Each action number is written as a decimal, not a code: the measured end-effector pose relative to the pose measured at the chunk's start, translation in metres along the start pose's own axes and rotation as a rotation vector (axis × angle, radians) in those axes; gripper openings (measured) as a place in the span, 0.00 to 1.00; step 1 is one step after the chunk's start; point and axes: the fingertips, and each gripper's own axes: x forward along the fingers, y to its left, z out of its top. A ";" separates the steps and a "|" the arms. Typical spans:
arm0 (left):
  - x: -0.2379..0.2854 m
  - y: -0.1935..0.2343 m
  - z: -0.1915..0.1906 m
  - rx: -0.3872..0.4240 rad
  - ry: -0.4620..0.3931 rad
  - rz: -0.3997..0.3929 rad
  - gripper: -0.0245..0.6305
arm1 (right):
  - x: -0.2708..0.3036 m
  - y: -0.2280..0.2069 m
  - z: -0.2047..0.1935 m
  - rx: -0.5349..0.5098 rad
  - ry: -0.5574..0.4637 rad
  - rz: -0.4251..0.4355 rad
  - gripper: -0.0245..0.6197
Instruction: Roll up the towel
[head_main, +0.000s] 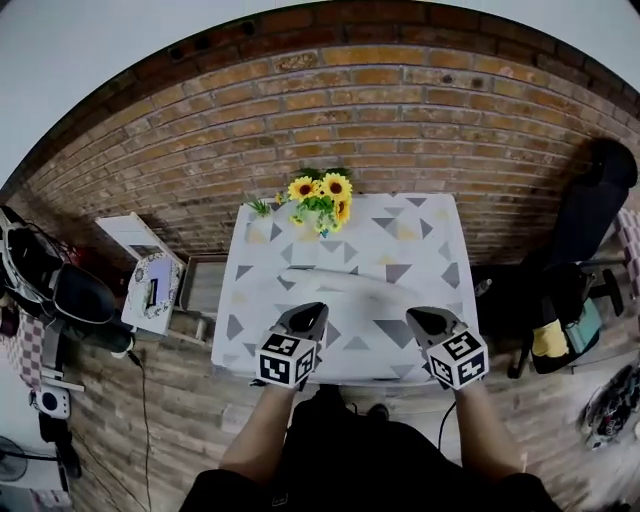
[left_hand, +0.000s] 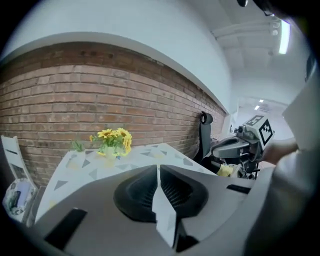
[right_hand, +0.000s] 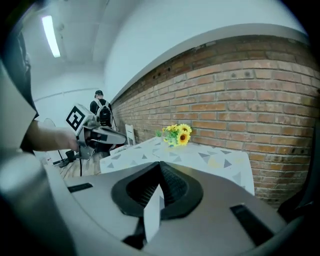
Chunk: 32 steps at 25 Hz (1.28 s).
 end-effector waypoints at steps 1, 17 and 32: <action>-0.008 -0.003 0.003 0.010 -0.015 0.011 0.09 | -0.007 0.002 0.007 0.004 -0.033 -0.003 0.06; -0.118 0.030 0.129 0.157 -0.326 0.123 0.07 | -0.037 0.053 0.142 -0.070 -0.366 -0.046 0.06; -0.149 0.099 0.117 0.144 -0.369 0.093 0.07 | 0.004 0.115 0.174 -0.175 -0.311 -0.102 0.06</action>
